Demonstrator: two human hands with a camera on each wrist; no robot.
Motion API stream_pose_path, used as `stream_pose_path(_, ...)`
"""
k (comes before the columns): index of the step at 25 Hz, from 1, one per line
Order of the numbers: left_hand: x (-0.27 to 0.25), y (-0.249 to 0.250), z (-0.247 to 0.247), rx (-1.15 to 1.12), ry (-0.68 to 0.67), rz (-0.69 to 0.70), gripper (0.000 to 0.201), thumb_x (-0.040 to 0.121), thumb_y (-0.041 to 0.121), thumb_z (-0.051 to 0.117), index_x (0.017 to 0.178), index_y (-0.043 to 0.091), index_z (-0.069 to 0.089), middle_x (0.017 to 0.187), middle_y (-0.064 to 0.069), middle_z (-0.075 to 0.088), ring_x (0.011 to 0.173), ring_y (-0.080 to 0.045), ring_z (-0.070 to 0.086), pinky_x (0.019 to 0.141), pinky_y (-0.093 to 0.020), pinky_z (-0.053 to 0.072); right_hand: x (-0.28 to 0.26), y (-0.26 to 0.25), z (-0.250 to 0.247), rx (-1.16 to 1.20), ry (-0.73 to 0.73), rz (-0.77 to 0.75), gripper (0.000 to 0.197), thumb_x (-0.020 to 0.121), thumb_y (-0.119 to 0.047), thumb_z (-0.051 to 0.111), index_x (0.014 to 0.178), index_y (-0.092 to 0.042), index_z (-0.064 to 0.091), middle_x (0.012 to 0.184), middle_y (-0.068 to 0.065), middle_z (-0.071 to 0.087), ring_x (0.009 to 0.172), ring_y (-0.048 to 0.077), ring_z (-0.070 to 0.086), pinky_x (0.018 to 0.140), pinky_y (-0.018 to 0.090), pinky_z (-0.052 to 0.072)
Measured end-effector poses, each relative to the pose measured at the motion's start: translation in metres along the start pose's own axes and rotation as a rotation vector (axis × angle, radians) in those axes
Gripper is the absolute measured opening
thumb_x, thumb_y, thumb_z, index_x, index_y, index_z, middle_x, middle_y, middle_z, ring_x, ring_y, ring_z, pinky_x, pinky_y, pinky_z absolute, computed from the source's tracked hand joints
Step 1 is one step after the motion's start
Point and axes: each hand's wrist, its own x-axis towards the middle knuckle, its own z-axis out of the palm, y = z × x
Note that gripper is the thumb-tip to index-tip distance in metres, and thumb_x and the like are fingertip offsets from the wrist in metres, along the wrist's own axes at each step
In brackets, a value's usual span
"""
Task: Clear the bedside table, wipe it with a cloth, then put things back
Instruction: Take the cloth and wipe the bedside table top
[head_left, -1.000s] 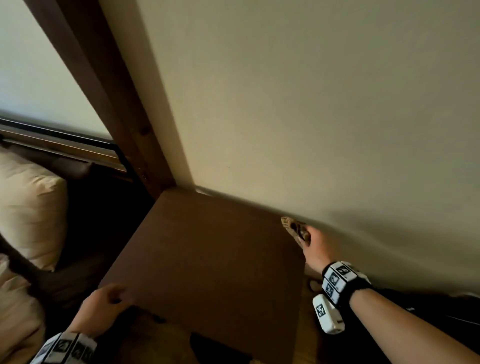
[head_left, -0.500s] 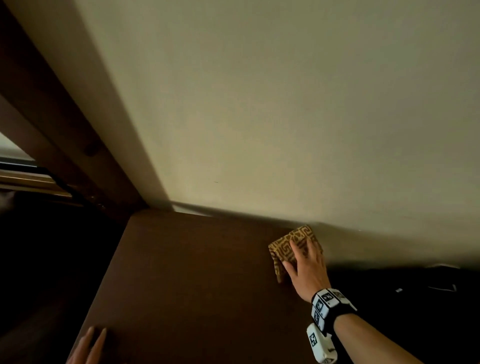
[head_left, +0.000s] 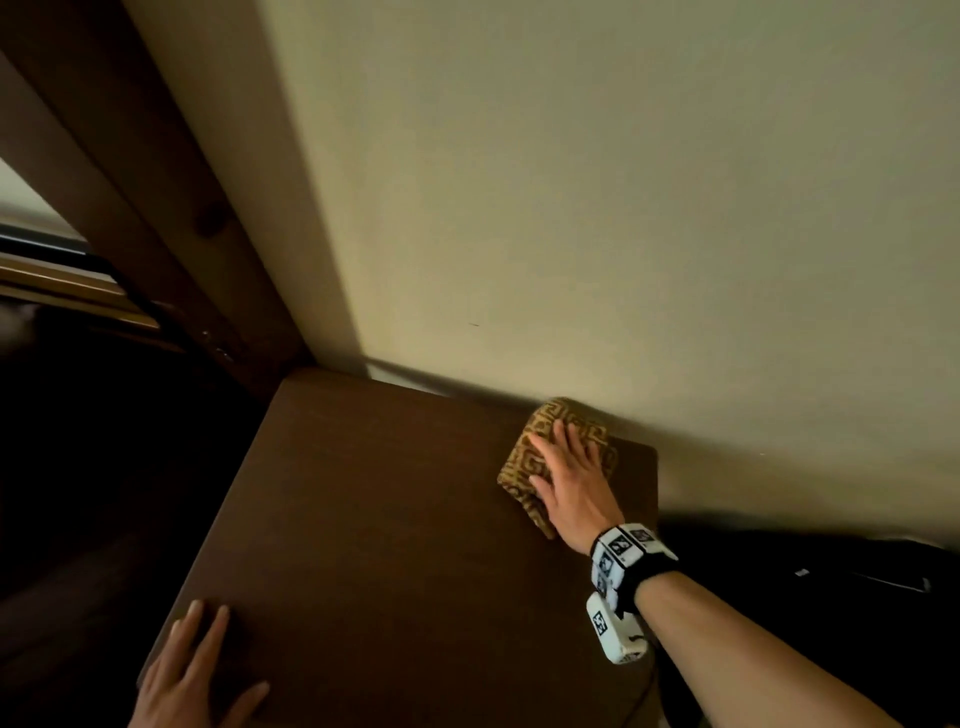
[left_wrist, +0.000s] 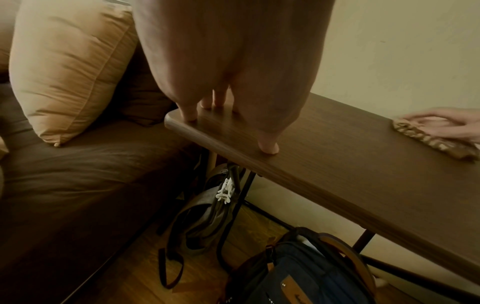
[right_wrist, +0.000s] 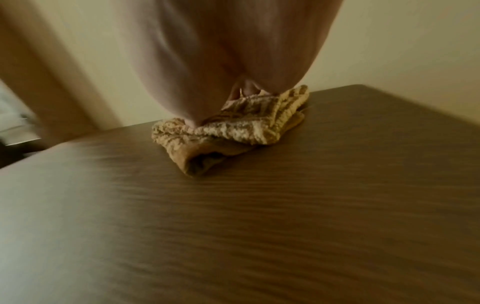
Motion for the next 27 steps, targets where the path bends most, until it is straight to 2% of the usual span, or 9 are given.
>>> stream_pose_path(2,0.004,0.001,0.001,0.069,0.002,-0.017,0.123,0.072,0.102,0.022,0.141,0.01,0.064,0.158,-0.003,0.045,0.128,-0.054,0.057,0.098,-0.068,0.047,-0.002,-0.039,0.013,-0.118,-0.091,-0.143,0.068,0.113,-0.039,0.037,0.171,-0.03,0.002,0.179,0.009,-0.01,0.165,0.029,-0.014,0.135,0.053,-0.002)
stream_pose_path(5,0.007,-0.007,0.007,0.128,-0.082,-0.046,0.126,0.07,0.103,0.021,0.143,0.01,0.063,0.151,-0.022,0.055,0.131,-0.052,0.055,0.1,-0.069,0.046,-0.04,-0.045,0.031,-0.244,-0.17,-0.201,0.069,0.113,-0.041,0.026,0.169,-0.028,-0.011,0.175,0.009,-0.026,0.162,0.031,-0.023,0.134,0.055,-0.002)
stream_pose_path(10,0.015,-0.022,0.016,0.124,-0.199,-0.092,0.129,0.066,0.105,0.022,0.153,0.015,0.053,0.161,-0.014,0.045,0.143,-0.041,0.047,0.111,-0.063,0.041,-0.063,0.053,-0.004,-0.193,-0.147,0.233,0.074,0.11,-0.053,0.021,0.17,-0.027,-0.014,0.178,0.013,-0.022,0.164,0.036,-0.019,0.134,0.055,0.002)
stream_pose_path(13,0.014,-0.025,0.01,0.096,-0.222,-0.104,0.135,0.059,0.108,0.019,0.161,0.021,0.037,0.169,-0.003,0.031,0.153,-0.03,0.035,0.122,-0.053,0.029,-0.029,0.047,-0.012,-0.189,-0.191,0.207,0.077,0.11,-0.056,0.022,0.168,-0.027,-0.019,0.178,0.014,-0.024,0.163,0.037,-0.022,0.134,0.056,-0.002)
stream_pose_path(15,0.013,-0.025,0.008,0.055,-0.184,-0.088,0.143,0.052,0.11,0.017,0.164,0.023,0.024,0.172,0.004,0.017,0.158,-0.022,0.022,0.126,-0.042,0.017,0.003,0.009,-0.007,-0.213,-0.202,0.079,0.076,0.11,-0.055,0.022,0.168,-0.026,-0.019,0.177,0.014,-0.024,0.163,0.035,-0.022,0.134,0.055,-0.005)
stream_pose_path(17,0.011,-0.028,0.007,0.003,-0.174,-0.069,0.144,0.05,0.109,0.027,0.165,0.023,0.023,0.171,0.009,0.012,0.158,-0.018,0.018,0.126,-0.037,0.015,0.037,-0.043,0.0,-0.246,-0.234,-0.038,0.076,0.11,-0.056,0.02,0.167,-0.025,-0.021,0.177,0.015,-0.023,0.163,0.034,-0.022,0.133,0.057,-0.005)
stream_pose_path(19,0.011,-0.03,0.005,-0.035,-0.15,-0.038,0.133,0.055,0.099,0.04,0.164,0.024,0.026,0.168,0.015,0.011,0.158,-0.017,0.019,0.125,-0.035,0.016,0.071,-0.104,0.01,-0.283,-0.258,-0.132,0.076,0.111,-0.054,0.02,0.168,-0.023,-0.019,0.177,0.017,-0.022,0.163,0.035,-0.022,0.133,0.058,-0.006)
stream_pose_path(22,0.009,-0.032,0.006,-0.089,-0.14,0.001,0.121,0.059,0.092,0.041,0.163,0.032,0.023,0.167,0.017,0.006,0.156,-0.011,0.01,0.124,-0.031,0.011,0.112,-0.201,0.036,-0.333,-0.262,-0.271,0.076,0.112,-0.05,0.023,0.169,-0.017,-0.015,0.177,0.02,-0.021,0.163,0.036,-0.022,0.133,0.056,-0.01)
stream_pose_path(27,0.007,-0.036,0.015,-0.096,-0.118,0.022,0.112,0.065,0.078,0.072,0.16,0.032,0.035,0.169,0.011,0.018,0.154,-0.017,0.023,0.121,-0.037,0.022,0.12,-0.295,0.075,-0.362,-0.273,-0.507,0.078,0.112,-0.047,0.03,0.17,-0.016,-0.012,0.176,0.021,-0.023,0.163,0.037,-0.022,0.132,0.054,-0.012)
